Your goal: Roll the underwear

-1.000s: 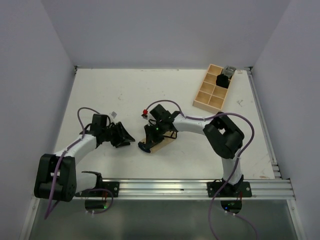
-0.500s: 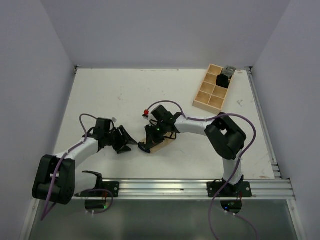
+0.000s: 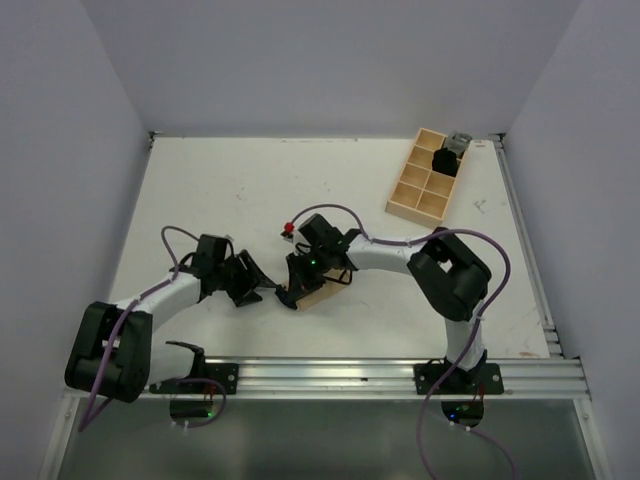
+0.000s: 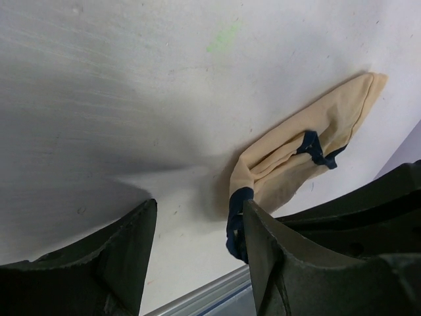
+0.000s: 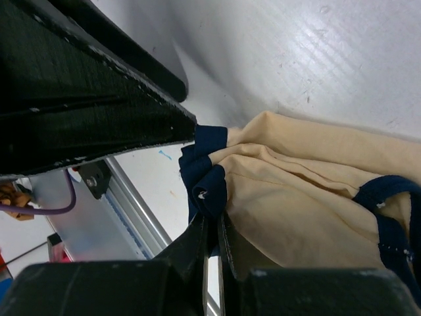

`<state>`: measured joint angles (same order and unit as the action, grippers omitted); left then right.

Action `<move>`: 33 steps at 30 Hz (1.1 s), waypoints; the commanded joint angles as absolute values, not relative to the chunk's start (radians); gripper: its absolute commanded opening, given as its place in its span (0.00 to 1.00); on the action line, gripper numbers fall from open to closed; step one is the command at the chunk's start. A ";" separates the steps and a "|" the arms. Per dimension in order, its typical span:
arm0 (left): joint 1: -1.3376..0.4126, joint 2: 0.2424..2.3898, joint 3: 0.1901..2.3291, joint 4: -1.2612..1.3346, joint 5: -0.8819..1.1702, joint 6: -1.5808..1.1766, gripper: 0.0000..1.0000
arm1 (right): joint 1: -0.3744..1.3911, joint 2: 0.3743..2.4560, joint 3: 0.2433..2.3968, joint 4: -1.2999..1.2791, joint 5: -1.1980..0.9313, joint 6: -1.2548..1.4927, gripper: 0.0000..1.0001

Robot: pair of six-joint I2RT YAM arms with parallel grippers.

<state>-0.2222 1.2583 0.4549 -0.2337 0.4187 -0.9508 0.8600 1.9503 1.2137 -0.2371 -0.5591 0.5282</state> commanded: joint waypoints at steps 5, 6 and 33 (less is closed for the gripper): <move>-0.227 1.213 0.528 -0.258 0.379 -0.920 0.55 | 0.868 1.919 1.200 -0.253 -0.490 0.511 0.01; -0.227 1.213 0.532 -0.262 0.400 -0.907 0.55 | 0.868 1.917 1.204 -0.273 -0.474 0.497 0.01; -0.037 1.203 0.647 -0.537 0.325 -0.678 0.53 | 1.069 1.916 1.417 -0.632 0.069 0.385 0.38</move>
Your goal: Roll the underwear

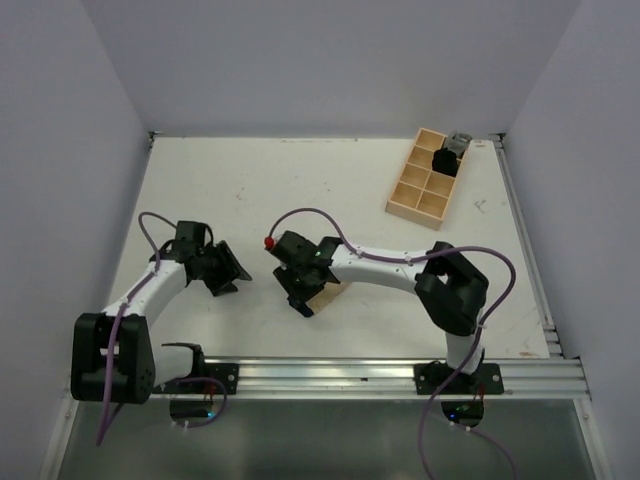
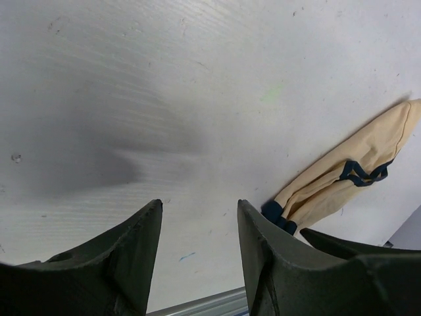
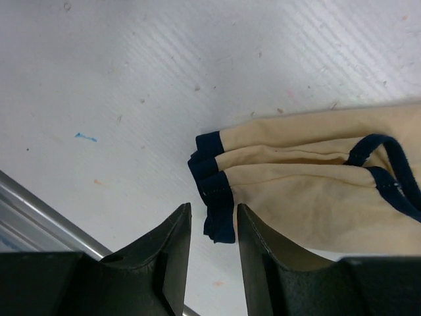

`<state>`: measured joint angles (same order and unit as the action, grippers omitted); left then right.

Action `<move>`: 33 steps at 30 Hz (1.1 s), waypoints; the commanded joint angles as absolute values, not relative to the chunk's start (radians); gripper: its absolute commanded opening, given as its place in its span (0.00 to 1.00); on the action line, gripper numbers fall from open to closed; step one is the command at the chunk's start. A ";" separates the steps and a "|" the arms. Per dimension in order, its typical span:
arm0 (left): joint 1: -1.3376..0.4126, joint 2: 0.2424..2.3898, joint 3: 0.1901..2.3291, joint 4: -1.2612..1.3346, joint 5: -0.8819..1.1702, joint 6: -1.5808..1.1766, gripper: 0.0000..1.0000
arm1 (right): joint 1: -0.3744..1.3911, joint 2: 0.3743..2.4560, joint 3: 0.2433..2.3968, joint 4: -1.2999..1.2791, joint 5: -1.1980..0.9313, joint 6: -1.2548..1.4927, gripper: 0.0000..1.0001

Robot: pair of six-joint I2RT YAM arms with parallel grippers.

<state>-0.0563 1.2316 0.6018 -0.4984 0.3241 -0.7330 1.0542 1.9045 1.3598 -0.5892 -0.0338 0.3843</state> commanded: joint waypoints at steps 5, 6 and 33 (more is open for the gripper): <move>-0.031 1.198 0.653 -0.546 0.304 -0.672 0.53 | 1.108 1.919 1.448 -0.658 0.152 0.391 0.42; -0.026 1.198 0.657 -0.548 0.299 -0.666 0.52 | 1.108 1.924 1.456 -0.661 0.152 0.394 0.42; 0.141 1.193 0.693 -0.620 0.298 -0.600 0.51 | 1.183 2.132 1.578 -0.793 0.338 0.569 0.33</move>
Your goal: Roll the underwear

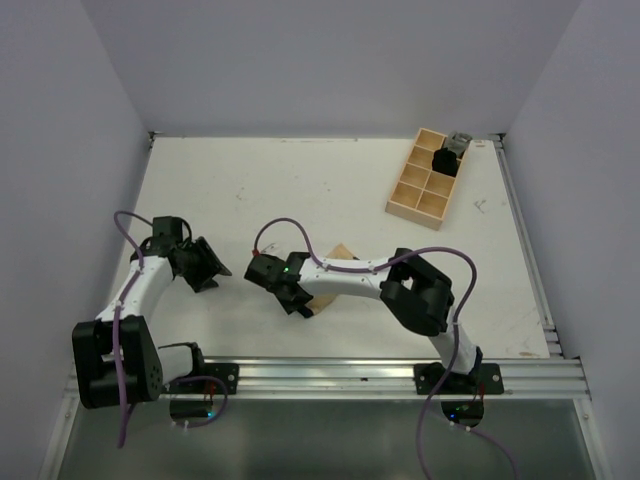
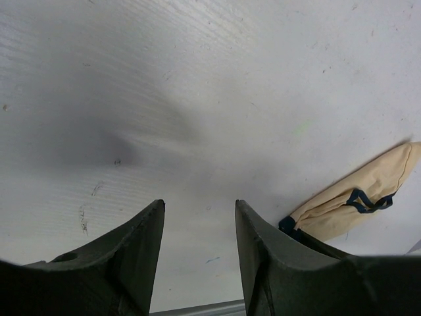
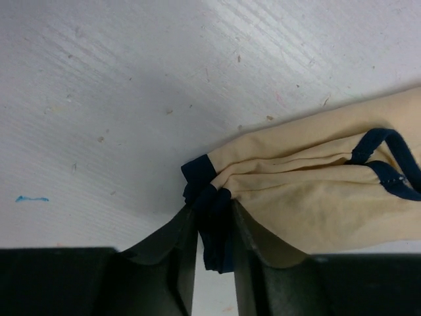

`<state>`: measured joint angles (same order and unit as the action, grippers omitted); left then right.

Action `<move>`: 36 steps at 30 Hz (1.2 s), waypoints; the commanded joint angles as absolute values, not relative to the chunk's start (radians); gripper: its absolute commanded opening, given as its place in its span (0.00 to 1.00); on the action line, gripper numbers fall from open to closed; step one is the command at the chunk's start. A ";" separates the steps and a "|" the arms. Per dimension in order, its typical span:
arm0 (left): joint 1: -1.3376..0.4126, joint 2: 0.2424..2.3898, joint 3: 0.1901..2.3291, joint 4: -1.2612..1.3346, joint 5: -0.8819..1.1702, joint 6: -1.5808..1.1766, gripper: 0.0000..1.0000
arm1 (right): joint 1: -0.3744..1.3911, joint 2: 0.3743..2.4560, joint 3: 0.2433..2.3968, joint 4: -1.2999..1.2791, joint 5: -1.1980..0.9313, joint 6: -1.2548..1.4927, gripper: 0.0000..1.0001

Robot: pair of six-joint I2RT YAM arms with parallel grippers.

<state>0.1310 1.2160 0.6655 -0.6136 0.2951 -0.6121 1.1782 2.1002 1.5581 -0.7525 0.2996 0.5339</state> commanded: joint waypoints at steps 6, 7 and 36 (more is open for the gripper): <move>0.143 1.193 0.703 -0.608 0.350 -0.581 0.50 | 1.178 2.129 1.594 -0.788 0.299 0.540 0.05; 0.141 1.189 0.693 -0.595 0.373 -0.578 0.50 | 1.175 2.125 1.597 -0.787 0.290 0.534 0.02; -0.081 1.157 0.436 -0.215 0.741 -0.719 0.50 | 0.920 1.856 1.175 -0.181 -0.479 0.589 0.00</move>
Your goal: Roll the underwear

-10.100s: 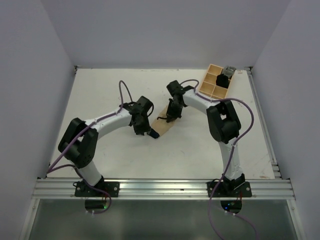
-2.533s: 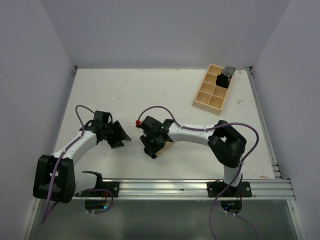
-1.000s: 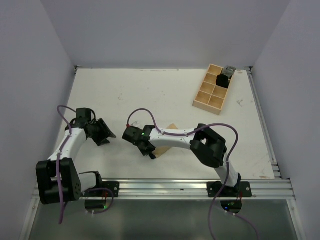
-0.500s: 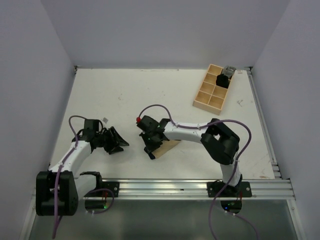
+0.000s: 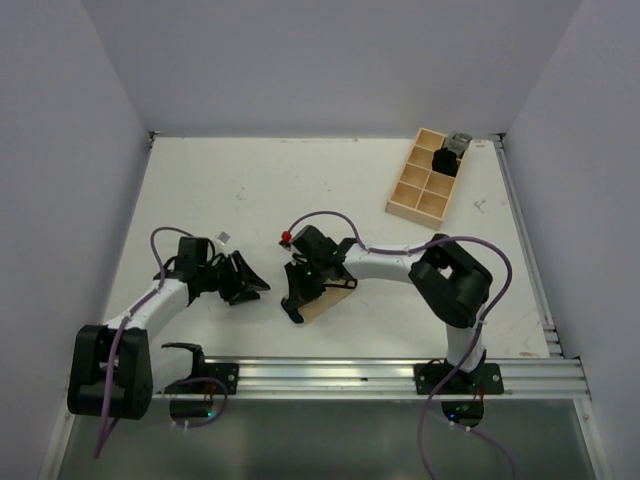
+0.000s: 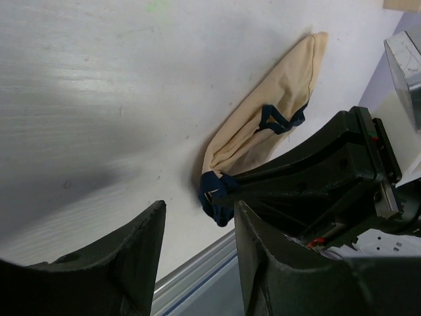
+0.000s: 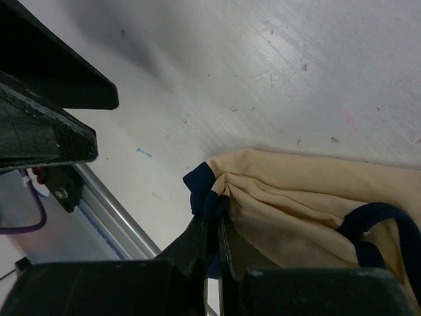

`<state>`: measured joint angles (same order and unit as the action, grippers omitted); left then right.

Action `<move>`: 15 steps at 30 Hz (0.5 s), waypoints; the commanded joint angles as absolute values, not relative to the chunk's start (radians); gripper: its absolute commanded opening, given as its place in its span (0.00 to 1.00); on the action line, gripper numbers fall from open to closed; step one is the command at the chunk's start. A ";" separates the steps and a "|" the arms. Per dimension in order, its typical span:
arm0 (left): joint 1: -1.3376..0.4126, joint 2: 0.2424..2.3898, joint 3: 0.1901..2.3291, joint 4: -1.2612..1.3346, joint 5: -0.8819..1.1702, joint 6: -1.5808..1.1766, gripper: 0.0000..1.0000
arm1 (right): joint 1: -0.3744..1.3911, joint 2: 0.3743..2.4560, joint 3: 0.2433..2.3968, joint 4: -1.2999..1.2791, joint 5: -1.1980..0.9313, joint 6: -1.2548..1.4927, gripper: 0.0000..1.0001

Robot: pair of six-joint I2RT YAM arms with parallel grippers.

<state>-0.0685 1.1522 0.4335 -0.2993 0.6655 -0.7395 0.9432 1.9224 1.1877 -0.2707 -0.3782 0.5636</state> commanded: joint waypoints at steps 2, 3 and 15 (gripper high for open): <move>-0.089 1.163 0.430 -0.193 0.761 -0.721 0.50 | 0.911 1.864 1.177 -0.186 -0.483 0.584 0.00; -0.090 1.164 0.430 -0.195 0.762 -0.722 0.50 | 0.907 1.868 1.175 -0.176 -0.512 0.589 0.00; -0.141 1.181 0.393 -0.172 0.733 -0.753 0.49 | 0.885 1.924 1.157 -0.072 -0.595 0.643 0.00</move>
